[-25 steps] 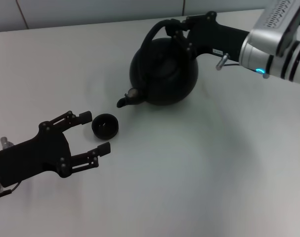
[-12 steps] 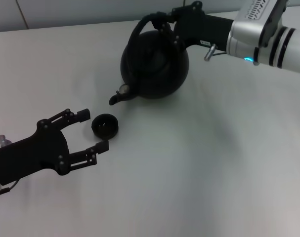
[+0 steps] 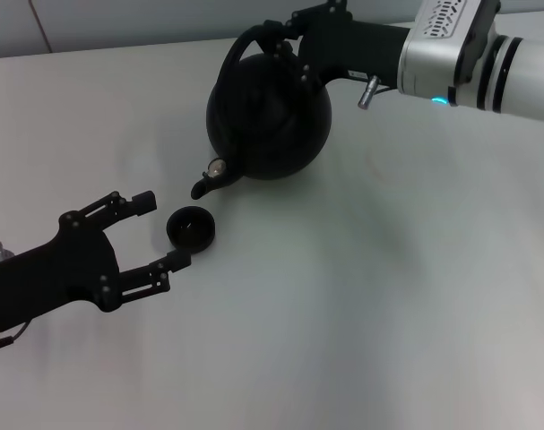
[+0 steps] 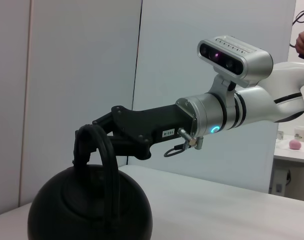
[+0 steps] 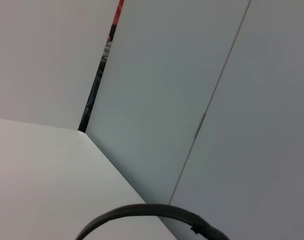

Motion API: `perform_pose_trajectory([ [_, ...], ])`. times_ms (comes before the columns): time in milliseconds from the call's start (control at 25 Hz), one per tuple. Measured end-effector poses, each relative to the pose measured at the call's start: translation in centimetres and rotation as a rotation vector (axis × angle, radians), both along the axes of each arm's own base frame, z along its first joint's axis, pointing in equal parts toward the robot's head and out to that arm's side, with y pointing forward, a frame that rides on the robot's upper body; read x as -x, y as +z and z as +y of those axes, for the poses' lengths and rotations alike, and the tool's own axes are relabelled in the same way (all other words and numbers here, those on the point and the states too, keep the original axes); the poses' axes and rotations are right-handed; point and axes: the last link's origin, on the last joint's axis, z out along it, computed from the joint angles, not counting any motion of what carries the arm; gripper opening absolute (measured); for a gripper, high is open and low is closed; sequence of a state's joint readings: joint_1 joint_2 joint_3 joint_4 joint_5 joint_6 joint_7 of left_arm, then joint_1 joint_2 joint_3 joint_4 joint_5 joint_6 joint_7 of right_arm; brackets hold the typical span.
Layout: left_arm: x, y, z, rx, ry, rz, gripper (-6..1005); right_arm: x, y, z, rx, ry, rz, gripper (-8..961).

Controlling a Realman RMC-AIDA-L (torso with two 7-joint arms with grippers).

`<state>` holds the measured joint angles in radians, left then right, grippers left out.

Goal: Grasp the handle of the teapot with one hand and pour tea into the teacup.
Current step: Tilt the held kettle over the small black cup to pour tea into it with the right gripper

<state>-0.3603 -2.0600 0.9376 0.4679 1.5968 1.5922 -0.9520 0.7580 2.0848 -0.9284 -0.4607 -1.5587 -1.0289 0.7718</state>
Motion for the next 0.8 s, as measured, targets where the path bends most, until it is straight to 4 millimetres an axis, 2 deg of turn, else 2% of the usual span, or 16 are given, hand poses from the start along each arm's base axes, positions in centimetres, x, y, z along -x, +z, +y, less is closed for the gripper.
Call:
perform_pose_trajectory([
  [800, -0.1, 0.4, 0.4, -0.015, 0.003, 0.002, 863, 1.2, 0.1, 0.1, -0.004, 0.085, -0.080, 103],
])
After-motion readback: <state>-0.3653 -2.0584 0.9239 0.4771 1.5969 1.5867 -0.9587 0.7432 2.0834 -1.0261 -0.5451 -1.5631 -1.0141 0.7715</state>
